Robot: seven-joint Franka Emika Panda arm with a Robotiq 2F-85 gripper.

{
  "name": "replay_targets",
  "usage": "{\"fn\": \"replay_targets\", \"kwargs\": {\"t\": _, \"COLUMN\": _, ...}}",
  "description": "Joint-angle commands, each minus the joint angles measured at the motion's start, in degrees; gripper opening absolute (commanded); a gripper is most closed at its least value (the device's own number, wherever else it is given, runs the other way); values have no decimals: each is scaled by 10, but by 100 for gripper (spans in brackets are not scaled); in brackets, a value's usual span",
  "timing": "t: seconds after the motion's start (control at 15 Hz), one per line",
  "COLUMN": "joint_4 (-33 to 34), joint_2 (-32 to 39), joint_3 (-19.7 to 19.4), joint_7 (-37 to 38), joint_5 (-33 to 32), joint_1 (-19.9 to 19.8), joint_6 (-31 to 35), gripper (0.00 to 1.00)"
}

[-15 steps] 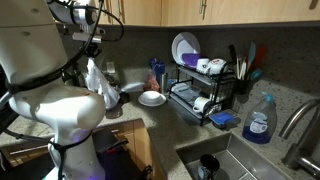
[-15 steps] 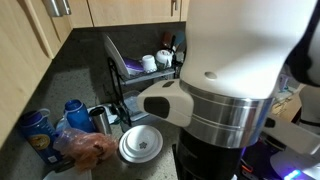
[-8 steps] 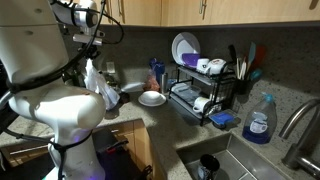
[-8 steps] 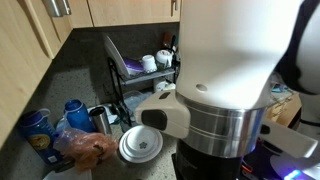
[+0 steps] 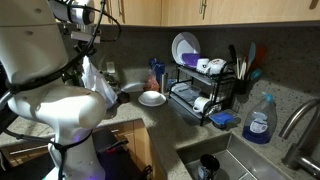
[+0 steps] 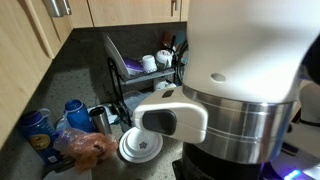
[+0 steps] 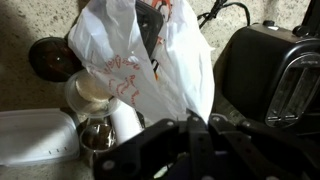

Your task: Move the plastic bag to the left

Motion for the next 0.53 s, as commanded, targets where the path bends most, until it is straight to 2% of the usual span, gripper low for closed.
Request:
{"fn": "replay_targets", "kwargs": {"t": 0.0, "joint_4": 9, "joint_2": -12, "joint_3": -4, "joint_7": -21, "joint_5": 13, "joint_1": 5, "joint_6": -19, "gripper": 2}}
{"fn": "replay_targets", "kwargs": {"t": 0.47, "joint_4": 8, "joint_2": -7, "joint_3": -8, "joint_7": -24, "joint_5": 18, "joint_1": 6, "joint_6": -18, "gripper": 0}}
